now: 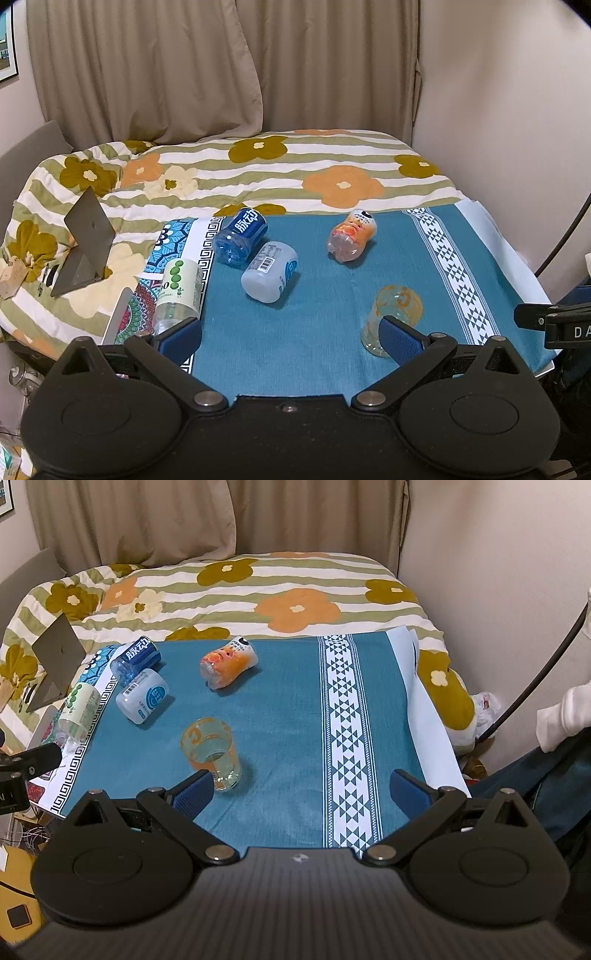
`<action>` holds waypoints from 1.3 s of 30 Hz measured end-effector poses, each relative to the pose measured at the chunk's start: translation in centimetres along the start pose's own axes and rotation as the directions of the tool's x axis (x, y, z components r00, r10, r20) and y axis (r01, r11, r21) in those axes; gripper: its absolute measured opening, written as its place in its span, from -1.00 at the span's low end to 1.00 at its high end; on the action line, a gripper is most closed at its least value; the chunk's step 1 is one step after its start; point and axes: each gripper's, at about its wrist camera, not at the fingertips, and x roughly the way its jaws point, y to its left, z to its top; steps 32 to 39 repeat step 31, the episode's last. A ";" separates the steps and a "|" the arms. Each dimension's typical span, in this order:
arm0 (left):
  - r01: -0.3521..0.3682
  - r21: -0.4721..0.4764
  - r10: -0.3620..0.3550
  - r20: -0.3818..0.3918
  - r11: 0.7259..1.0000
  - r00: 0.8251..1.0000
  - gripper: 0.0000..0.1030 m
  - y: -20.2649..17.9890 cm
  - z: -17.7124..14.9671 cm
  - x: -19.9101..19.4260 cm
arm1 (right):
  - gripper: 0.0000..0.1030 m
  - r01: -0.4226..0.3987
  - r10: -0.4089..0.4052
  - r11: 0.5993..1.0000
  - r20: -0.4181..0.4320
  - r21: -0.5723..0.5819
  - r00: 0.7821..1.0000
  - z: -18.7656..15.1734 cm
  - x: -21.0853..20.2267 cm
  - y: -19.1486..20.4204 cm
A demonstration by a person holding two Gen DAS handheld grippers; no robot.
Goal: Flip cup upright
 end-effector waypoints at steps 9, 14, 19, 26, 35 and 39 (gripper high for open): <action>0.000 0.002 0.000 -0.004 1.000 1.000 1.00 0.1 0.2 0.2 | 1.00 0.001 -0.001 1.000 -0.003 0.000 1.000 -0.1 0.1 0.0; -0.003 0.005 0.003 -0.006 1.000 1.000 1.00 0.1 0.2 0.3 | 1.00 0.001 -0.001 1.000 -0.003 0.002 1.000 -0.1 0.1 0.0; -0.002 0.002 0.002 -0.006 1.000 1.000 1.00 0.1 0.2 0.2 | 1.00 0.000 0.000 1.000 -0.004 0.002 1.000 -0.1 0.1 0.0; -0.016 0.004 0.016 0.020 1.000 1.000 1.00 0.2 0.1 -0.1 | 1.00 -0.001 0.001 1.000 -0.004 0.002 1.000 0.0 0.1 -0.1; -0.026 0.013 0.025 0.025 1.000 0.999 1.00 0.1 -0.1 -0.1 | 1.00 -0.005 0.005 1.000 -0.005 0.000 1.000 -0.3 0.3 0.4; -0.026 0.013 0.025 0.025 1.000 0.999 1.00 0.1 -0.1 -0.1 | 1.00 -0.005 0.005 1.000 -0.005 0.000 1.000 -0.3 0.3 0.4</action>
